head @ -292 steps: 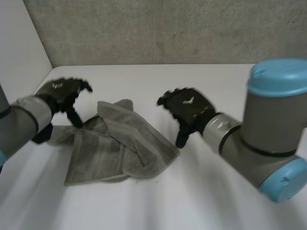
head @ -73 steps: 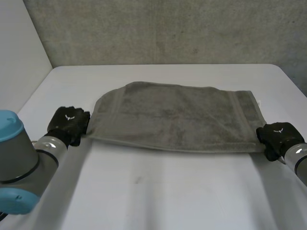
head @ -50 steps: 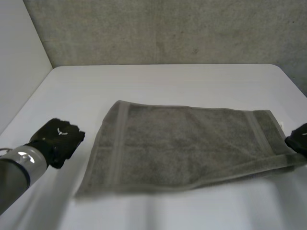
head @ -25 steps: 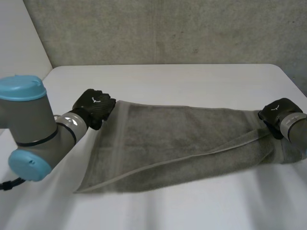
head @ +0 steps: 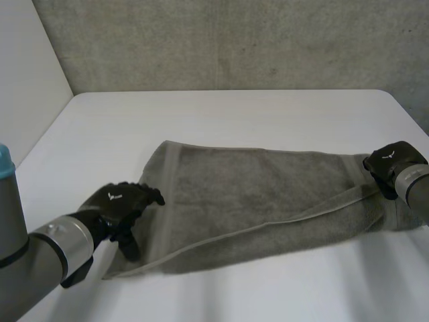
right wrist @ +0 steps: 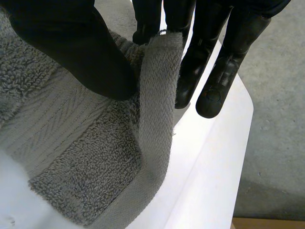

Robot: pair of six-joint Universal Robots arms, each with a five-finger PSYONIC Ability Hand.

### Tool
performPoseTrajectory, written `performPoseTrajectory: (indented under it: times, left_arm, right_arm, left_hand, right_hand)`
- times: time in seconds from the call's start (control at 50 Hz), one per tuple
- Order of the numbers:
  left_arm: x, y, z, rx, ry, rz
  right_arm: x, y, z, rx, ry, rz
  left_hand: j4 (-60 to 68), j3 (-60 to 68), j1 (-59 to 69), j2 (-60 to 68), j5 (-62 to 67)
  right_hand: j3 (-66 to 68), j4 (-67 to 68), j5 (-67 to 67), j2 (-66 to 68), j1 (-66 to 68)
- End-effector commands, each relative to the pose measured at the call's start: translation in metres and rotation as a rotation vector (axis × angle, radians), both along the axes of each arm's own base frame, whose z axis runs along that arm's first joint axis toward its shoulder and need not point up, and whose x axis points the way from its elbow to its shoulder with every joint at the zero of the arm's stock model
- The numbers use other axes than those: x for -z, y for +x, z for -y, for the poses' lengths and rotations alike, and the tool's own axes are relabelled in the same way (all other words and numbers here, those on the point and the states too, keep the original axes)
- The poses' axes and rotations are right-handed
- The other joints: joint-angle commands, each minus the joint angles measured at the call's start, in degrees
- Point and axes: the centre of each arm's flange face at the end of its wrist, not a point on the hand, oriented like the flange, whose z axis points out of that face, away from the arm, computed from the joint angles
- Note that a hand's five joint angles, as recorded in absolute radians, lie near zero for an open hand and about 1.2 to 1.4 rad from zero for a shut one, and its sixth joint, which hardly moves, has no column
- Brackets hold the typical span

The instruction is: Fold the towel.

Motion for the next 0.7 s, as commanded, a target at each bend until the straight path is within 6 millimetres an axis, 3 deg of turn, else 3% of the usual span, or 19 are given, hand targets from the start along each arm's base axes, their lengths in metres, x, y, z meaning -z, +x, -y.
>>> performPoseTrajectory:
  times: [0.02,0.28,0.46,0.56,0.6,0.7]
  left_arm:
    - [0.013,0.004,-0.006,-0.011,0.05,0.016]
    - [0.031,0.007,-0.025,0.007,0.115,0.043]
    - [0.045,0.003,-0.013,-0.001,0.069,0.033]
    - [0.059,0.004,-0.007,-0.024,0.091,0.064]
    - [0.059,0.003,-0.003,-0.028,0.065,0.075]
    - [0.053,-0.002,0.01,0.007,-0.043,0.096]
  right_arm:
    - [0.004,0.0,-0.007,-0.005,0.011,0.001]
    - [0.007,-0.002,-0.007,0.0,0.007,-0.001]
    - [0.009,-0.002,-0.008,0.0,0.013,-0.002]
    - [0.009,-0.003,-0.008,0.003,0.016,-0.002]
    - [0.01,-0.004,-0.008,0.003,0.017,-0.003]
    - [0.008,-0.006,-0.006,0.008,0.008,-0.003]
  left_hand:
    - [5.93,5.86,5.77,5.84,5.92]
    - [10.98,10.91,10.82,10.89,10.97]
    - [22.41,22.35,22.26,22.33,22.4]
    - [36.54,36.48,36.39,36.46,36.53]
    - [54.61,54.54,54.46,54.53,54.6]
    - [59.9,59.83,59.75,59.82,59.89]
  right_hand:
    - [12.08,11.83,12.67,12.54,25.85]
    - [12.08,11.83,12.67,12.54,25.85]
    - [12.08,11.83,12.67,12.54,25.85]
    - [12.08,11.83,12.67,12.54,25.85]
    - [12.08,11.83,12.67,12.54,25.85]
    - [12.08,11.83,12.67,12.54,25.85]
